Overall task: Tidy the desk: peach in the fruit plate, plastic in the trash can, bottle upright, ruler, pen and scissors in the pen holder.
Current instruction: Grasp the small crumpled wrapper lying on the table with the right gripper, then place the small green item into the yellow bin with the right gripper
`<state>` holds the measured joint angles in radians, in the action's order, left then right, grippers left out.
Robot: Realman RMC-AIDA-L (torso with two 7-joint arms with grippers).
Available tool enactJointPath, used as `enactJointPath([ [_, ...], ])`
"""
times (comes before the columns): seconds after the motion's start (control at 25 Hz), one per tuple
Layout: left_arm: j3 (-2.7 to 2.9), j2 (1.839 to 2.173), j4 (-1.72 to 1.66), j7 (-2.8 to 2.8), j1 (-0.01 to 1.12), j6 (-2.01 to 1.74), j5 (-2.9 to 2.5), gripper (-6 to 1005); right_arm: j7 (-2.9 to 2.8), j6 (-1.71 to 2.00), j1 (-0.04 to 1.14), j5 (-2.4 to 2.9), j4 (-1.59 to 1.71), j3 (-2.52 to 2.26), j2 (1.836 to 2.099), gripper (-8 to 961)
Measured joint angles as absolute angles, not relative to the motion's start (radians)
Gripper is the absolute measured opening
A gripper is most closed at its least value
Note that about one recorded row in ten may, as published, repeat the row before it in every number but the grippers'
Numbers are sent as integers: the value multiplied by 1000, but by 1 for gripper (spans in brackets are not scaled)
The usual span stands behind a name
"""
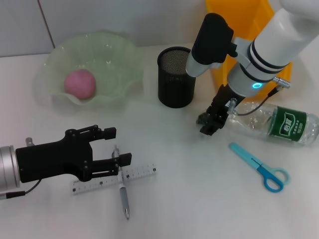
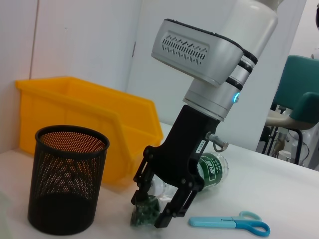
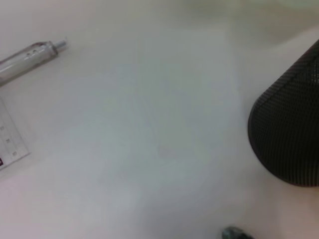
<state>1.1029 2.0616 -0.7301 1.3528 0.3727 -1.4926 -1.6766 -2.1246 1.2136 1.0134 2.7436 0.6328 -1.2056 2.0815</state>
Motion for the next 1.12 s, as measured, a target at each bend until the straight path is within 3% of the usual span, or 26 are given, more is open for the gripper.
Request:
enactJointPath([
  [0.24,1103,2062,-730,1353,373,-1493,-1677,806,-2125,1211,1012,2744,632,-1207,2082,444],
  [0.64,1101,2061,-736,1356,374,-1495,-1677,806,-2111,1254,982,2681,687,-1203,2083,340],
  [1.12,1095,2054,-733,1360,370,-1507,-1677,806,-2116,1566,693,2405,1257,-1085,2078,271],
])
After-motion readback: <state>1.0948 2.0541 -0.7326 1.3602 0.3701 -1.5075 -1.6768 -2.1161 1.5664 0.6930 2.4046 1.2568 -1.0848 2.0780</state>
